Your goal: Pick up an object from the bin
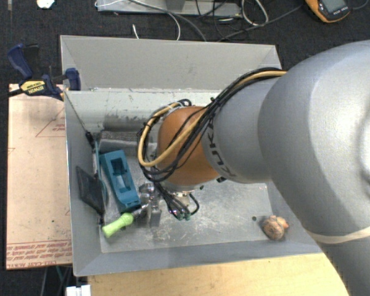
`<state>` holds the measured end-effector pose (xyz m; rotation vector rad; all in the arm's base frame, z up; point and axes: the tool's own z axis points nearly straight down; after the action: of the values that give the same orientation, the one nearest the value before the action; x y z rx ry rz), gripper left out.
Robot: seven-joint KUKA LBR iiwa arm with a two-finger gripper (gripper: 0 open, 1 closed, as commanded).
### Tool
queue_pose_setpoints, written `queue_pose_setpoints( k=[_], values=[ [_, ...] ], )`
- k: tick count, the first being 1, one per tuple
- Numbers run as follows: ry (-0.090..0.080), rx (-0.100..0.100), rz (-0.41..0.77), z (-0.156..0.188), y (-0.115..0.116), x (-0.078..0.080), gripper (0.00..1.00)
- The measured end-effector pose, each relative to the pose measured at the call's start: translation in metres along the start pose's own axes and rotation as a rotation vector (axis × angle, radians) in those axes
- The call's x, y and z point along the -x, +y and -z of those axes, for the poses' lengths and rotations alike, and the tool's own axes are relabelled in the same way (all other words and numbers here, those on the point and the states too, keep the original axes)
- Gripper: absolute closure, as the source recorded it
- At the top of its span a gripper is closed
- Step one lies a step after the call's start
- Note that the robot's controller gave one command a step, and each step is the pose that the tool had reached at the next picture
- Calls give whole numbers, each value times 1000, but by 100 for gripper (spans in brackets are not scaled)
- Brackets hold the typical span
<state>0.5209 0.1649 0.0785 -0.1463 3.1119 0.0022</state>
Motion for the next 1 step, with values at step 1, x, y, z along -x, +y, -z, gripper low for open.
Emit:
queue_pose_setpoints(
  k=[1],
  values=[
    [-4, 2, 71, -6, -1, 0, 100]
  ],
)
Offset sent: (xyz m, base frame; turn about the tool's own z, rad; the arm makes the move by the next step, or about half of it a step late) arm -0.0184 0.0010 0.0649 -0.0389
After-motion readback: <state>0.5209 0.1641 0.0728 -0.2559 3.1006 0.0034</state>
